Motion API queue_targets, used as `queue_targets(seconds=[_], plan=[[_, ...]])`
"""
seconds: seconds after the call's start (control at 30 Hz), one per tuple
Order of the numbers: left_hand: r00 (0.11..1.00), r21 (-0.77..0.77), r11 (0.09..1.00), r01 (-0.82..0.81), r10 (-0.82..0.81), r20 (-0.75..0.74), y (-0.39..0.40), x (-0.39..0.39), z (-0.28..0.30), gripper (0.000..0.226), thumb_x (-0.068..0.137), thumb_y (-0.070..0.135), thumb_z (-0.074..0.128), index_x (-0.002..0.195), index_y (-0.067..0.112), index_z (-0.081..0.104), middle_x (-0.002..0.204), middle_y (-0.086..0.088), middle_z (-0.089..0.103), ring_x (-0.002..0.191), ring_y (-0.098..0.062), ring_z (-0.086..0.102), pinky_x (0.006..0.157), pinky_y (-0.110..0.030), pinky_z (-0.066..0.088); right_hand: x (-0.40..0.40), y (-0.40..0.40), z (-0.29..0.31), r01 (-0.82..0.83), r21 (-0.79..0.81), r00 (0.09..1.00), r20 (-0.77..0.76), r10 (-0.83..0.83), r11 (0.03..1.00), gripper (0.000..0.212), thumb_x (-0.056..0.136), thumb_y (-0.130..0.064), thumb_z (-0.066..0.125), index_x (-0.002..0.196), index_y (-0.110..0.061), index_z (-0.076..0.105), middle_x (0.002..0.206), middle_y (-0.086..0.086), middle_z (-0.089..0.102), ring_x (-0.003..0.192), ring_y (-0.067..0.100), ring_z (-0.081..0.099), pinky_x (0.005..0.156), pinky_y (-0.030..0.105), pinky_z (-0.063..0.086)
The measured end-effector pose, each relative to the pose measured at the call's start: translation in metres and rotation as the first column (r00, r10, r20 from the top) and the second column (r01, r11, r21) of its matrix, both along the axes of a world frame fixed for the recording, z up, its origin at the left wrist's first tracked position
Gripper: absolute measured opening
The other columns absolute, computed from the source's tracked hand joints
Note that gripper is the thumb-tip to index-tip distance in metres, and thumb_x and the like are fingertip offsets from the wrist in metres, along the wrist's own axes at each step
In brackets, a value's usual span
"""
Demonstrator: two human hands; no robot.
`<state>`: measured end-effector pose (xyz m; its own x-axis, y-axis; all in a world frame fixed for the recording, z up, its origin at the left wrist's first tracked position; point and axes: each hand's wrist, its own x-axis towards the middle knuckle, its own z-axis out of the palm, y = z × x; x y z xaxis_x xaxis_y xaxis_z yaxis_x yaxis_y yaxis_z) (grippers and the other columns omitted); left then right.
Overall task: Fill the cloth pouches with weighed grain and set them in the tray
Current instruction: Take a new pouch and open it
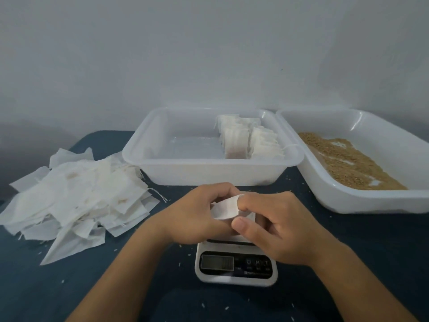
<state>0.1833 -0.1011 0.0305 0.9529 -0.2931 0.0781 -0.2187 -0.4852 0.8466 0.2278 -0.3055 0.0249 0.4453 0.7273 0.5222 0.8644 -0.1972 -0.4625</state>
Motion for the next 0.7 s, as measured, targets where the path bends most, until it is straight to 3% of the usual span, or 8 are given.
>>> queue_targets(seconds=[0.07, 0.13, 0.27, 0.37, 0.47, 0.6, 0.7], plan=[[1.0, -0.007, 1.0, -0.009, 0.009, 0.01, -0.0014, -0.0003, -0.0002, 0.021, 0.068, 0.048, 0.072, 0.086, 0.044, 0.061, 0.084, 0.022, 0.064, 0.077, 0.003, 0.058, 0.069, -0.015, 0.046, -0.0004, -0.0006, 0.0009, -0.013, 0.041, 1.0, -0.012, 0.014, 0.999, 0.031, 0.102, -0.042, 0.054, 0.102, -0.017, 0.072, 0.068, -0.018, 0.058, 0.051, 0.006, 0.056, 0.052, 0.014, 0.041], [0.999, -0.033, 0.999, -0.024, 0.025, 0.025, -0.0017, 0.0, -0.0018, 0.021, 0.069, 0.05, 0.071, 0.084, 0.04, 0.06, 0.079, 0.022, 0.061, 0.071, 0.004, 0.054, 0.064, -0.01, 0.041, 0.0002, -0.0016, 0.0013, -0.02, 0.091, 1.0, -0.016, 0.021, 0.996, 0.028, 0.1, -0.037, 0.058, 0.107, -0.015, 0.074, 0.069, -0.023, 0.058, 0.052, 0.003, 0.058, 0.052, 0.014, 0.043], [0.998, -0.076, 0.996, -0.048, 0.052, 0.043, -0.0013, 0.0004, -0.0031, 0.025, 0.071, 0.048, 0.071, 0.088, 0.033, 0.061, 0.08, 0.02, 0.063, 0.072, 0.003, 0.056, 0.065, -0.011, 0.043, 0.0003, -0.0022, 0.0006, -0.022, 0.155, 1.0, -0.017, 0.025, 0.988, 0.025, 0.097, -0.032, 0.062, 0.103, -0.012, 0.076, 0.073, -0.032, 0.056, 0.053, -0.002, 0.058, 0.053, 0.014, 0.046], [0.995, -0.097, 0.993, -0.071, 0.077, 0.061, -0.0013, 0.0014, -0.0038, 0.029, 0.072, 0.05, 0.072, 0.089, 0.029, 0.062, 0.081, 0.018, 0.064, 0.073, 0.001, 0.057, 0.066, -0.014, 0.045, 0.0001, -0.0025, -0.0005, -0.021, 0.23, 1.0, 0.006, 0.02, 0.973, 0.022, 0.094, -0.027, 0.063, 0.098, -0.01, 0.075, 0.1, -0.015, 0.074, 0.056, 0.003, 0.064, 0.052, 0.025, 0.052], [0.993, -0.105, 0.991, -0.081, 0.089, 0.078, -0.0009, 0.0023, -0.0047, 0.031, 0.074, 0.052, 0.073, 0.091, 0.027, 0.064, 0.083, 0.012, 0.066, 0.077, -0.003, 0.059, 0.071, -0.02, 0.047, 0.0021, -0.004, -0.0004, -0.015, 0.292, 1.0, -0.01, 0.019, 0.956, 0.018, 0.091, -0.023, 0.067, 0.095, -0.007, 0.075, 0.115, -0.009, 0.075, 0.055, 0.007, 0.066, 0.053, 0.028, 0.055], [0.995, -0.123, 0.99, -0.063, 0.071, 0.065, -0.0018, 0.0014, -0.0038, 0.025, 0.078, 0.047, 0.073, 0.095, 0.029, 0.067, 0.087, 0.014, 0.069, 0.079, 0.001, 0.062, 0.071, -0.014, 0.047, 0.0039, -0.002, -0.0033, 0.013, 0.271, 1.0, 0.013, -0.017, 0.963, 0.012, 0.089, -0.02, 0.07, 0.093, -0.01, 0.074, 0.092, -0.005, 0.077, 0.054, 0.008, 0.065, 0.051, 0.033, 0.054], [0.997, -0.087, 0.995, -0.05, 0.054, 0.048, -0.0022, 0.0008, -0.0026, 0.025, 0.079, 0.047, 0.071, 0.098, 0.032, 0.066, 0.095, 0.011, 0.068, 0.086, -0.004, 0.064, 0.075, -0.02, 0.05, 0.0034, 0.0002, -0.0055, 0.043, 0.267, 0.999, 0.008, -0.047, 0.963, 0.012, 0.091, -0.023, 0.067, 0.093, -0.012, 0.072, 0.079, 0.0, 0.075, 0.054, 0.008, 0.064, 0.049, 0.033, 0.053]])
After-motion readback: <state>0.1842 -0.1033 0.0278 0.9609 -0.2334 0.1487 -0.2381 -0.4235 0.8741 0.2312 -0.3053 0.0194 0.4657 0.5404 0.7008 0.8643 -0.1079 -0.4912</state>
